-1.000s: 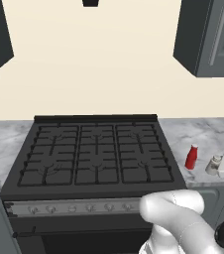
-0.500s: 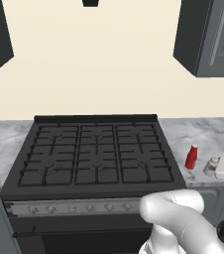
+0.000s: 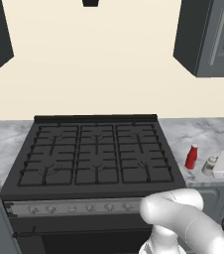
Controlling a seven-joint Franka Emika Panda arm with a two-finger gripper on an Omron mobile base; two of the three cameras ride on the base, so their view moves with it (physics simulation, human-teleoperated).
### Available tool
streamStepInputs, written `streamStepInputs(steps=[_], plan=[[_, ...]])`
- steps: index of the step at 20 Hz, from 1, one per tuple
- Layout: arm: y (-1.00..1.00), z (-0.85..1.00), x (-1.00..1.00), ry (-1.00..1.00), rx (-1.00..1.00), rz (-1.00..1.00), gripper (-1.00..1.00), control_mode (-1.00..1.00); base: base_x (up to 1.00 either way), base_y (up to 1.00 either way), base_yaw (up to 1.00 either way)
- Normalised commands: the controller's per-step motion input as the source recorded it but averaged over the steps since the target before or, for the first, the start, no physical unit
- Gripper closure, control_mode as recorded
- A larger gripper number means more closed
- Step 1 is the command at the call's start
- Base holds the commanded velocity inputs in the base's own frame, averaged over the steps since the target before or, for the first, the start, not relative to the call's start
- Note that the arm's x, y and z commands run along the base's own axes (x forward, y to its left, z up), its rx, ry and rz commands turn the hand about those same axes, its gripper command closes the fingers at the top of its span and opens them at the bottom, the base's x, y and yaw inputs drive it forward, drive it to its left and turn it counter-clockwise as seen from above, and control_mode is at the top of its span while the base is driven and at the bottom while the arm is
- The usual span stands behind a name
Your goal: Take 2 condiments from the cabinet and move them on the counter near the stove.Make sure the condiments are lined up with each other, next to each other.
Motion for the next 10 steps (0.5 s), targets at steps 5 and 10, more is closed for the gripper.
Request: streamStepInputs(steps=[5,10], plan=[[-0.04,-0.1,0.14,0.0,0.0,0.0,1.0,-1.0,0.0,0.0,0.0],[0.0,-0.01,0.16,0.0,0.0,0.0,1.0,-1.0,0.0,0.0,0.0]])
